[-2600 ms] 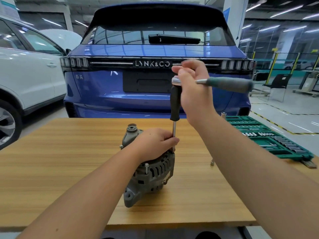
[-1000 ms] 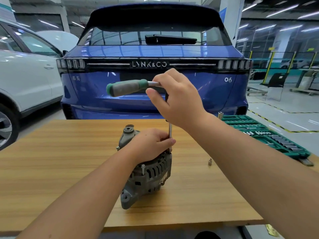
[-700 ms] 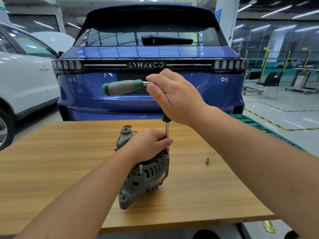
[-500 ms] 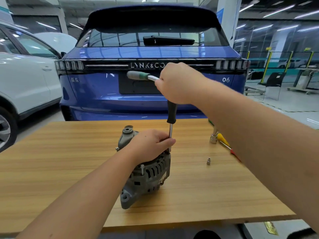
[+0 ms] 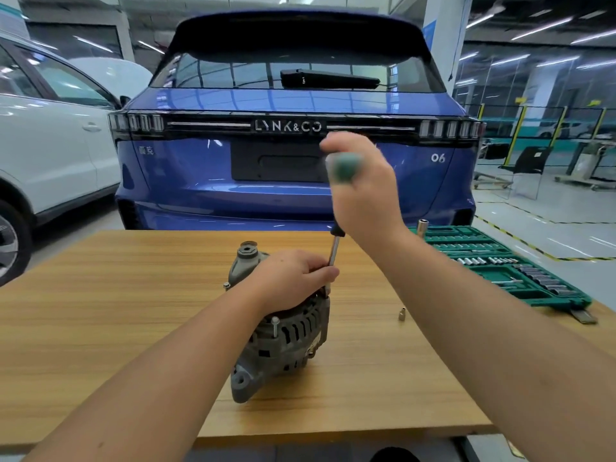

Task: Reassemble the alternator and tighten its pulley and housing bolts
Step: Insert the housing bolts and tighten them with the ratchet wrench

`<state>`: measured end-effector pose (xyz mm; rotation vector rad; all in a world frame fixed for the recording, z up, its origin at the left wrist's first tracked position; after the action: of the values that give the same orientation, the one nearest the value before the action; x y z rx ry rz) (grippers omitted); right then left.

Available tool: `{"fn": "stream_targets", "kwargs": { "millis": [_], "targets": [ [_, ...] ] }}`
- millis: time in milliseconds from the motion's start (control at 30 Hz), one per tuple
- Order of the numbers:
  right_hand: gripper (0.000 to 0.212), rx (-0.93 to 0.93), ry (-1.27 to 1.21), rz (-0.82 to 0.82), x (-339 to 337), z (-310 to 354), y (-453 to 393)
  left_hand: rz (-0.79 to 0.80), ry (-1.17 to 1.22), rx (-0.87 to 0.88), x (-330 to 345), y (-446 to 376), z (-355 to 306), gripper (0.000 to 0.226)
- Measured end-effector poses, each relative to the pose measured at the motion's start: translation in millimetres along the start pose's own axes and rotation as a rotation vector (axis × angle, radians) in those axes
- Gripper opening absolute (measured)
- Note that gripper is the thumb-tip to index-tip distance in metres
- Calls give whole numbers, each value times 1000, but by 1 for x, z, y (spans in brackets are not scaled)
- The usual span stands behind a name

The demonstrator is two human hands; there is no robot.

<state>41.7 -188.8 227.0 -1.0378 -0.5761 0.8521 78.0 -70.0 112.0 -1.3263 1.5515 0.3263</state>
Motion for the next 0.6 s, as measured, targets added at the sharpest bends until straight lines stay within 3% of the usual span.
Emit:
{"fn": "stream_targets", "kwargs": {
  "millis": [67, 167, 300, 433, 600],
  "targets": [
    [21, -260, 200, 196, 10, 8, 3, 5, 18, -14, 1, 0, 1, 31],
    [27, -313, 306, 342, 22, 15, 0, -1, 53, -42, 2, 0, 3, 28],
    [39, -265, 332, 371, 23, 14, 0, -9, 51, -34, 1, 1, 1, 30],
    [35, -239, 375, 360, 17, 16, -5, -7, 44, -12, 0, 2, -1, 35],
    [42, -19, 746, 521, 23, 12, -30, -1, 16, -2, 1, 1, 0, 31]
  ]
}}
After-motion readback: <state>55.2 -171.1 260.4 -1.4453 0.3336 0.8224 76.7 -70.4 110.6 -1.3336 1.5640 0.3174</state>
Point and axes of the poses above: each hand's wrist, its own y-axis away from the middle knuckle, its own x-axis out of the palm, z = x × y, the point moved 5 cm from there along -y, towards the middle knuckle, and after that the axes turned 14 degrees about -z, right-handed, at the moved point
